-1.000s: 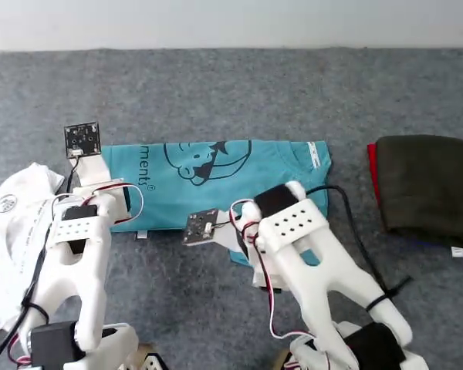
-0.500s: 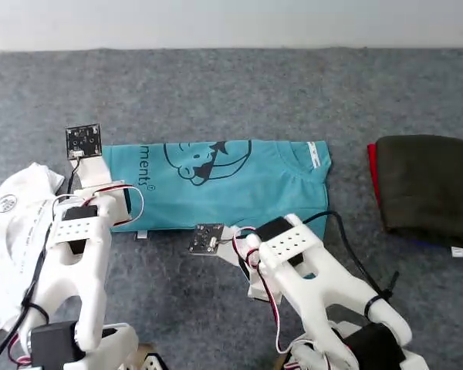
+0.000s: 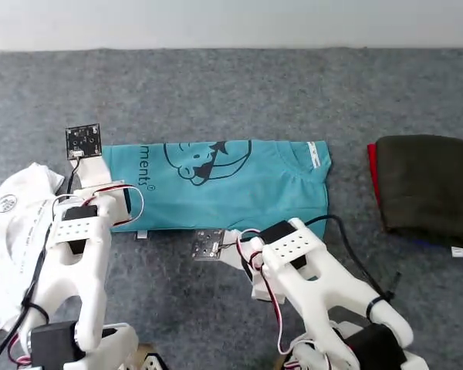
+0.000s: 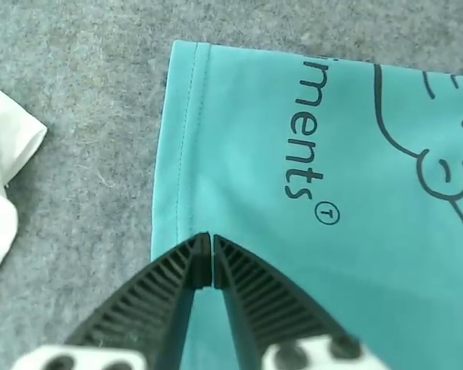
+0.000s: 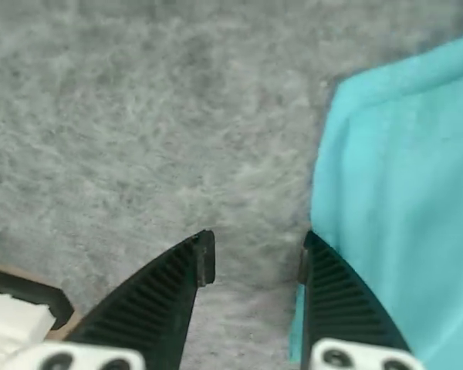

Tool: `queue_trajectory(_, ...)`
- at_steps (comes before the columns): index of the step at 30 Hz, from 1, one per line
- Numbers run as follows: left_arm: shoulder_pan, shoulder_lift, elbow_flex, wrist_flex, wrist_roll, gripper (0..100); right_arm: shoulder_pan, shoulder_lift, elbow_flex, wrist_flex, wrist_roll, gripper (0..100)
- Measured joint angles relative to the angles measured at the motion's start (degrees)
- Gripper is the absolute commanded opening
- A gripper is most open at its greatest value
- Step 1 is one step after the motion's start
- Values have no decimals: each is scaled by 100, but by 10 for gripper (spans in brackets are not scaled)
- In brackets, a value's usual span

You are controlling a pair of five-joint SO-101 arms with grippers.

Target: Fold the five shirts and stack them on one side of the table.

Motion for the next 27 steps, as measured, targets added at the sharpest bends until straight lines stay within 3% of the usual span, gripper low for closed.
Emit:
queue_trajectory(7,0,0,0,0,0,14,158,0,44,-18,281,181)
queue_trajectory(13,0,0,0,0,0,14,211,70,44,-44,273,35)
queue_trajectory(20,0,0,0,0,0,14,475,765,-369,-132,264,80)
queue_trajectory(27,0,0,0,0,0,14,466,888,-914,949,264,107)
